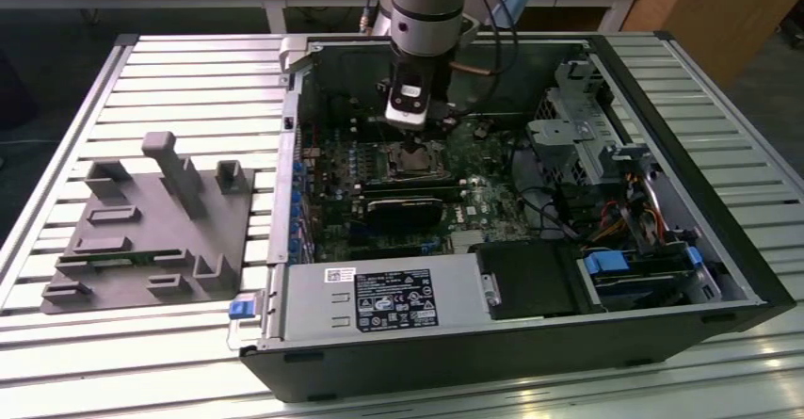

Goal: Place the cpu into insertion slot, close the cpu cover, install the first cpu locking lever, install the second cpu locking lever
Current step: 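Close the cpu cover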

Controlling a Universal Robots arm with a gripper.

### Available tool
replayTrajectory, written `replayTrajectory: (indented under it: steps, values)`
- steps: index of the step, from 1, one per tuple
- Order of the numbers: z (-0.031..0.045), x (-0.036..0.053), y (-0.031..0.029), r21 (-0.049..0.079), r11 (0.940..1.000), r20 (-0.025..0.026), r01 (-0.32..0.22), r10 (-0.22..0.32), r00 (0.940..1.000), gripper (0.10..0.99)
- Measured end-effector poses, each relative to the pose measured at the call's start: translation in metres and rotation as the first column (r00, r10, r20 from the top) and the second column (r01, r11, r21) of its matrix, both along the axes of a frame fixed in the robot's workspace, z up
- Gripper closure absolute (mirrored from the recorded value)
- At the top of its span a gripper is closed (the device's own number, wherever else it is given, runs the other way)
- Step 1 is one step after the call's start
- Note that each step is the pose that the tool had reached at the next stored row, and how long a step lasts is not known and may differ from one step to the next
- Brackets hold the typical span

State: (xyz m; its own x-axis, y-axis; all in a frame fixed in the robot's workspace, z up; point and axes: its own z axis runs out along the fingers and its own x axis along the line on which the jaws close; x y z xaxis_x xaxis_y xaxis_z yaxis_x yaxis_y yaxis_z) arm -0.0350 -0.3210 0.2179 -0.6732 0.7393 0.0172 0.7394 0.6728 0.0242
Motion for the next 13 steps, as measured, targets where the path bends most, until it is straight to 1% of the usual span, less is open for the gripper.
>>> replayTrajectory:
  steps: [2,4,7,10,13]
  values:
    - [-0.0001,0.0000,0.0000,-0.001,0.9994,-0.0001,-0.036,0.036,0.9994,0.980]
    - [-0.0002,0.0000,0.0000,-0.002,0.9973,-0.0001,-0.074,0.074,0.9973,0.980]
    - [-0.0003,0.0000,0.0000,-0.004,0.9919,-0.0003,-0.127,0.127,0.9919,0.980]
    - [-0.0004,0.0000,0.0000,-0.005,0.9834,-0.0005,-0.181,0.181,0.9835,0.980]
    - [-0.0005,0.0000,0.0000,-0.005,0.9720,-0.0005,-0.235,0.235,0.9720,0.980]
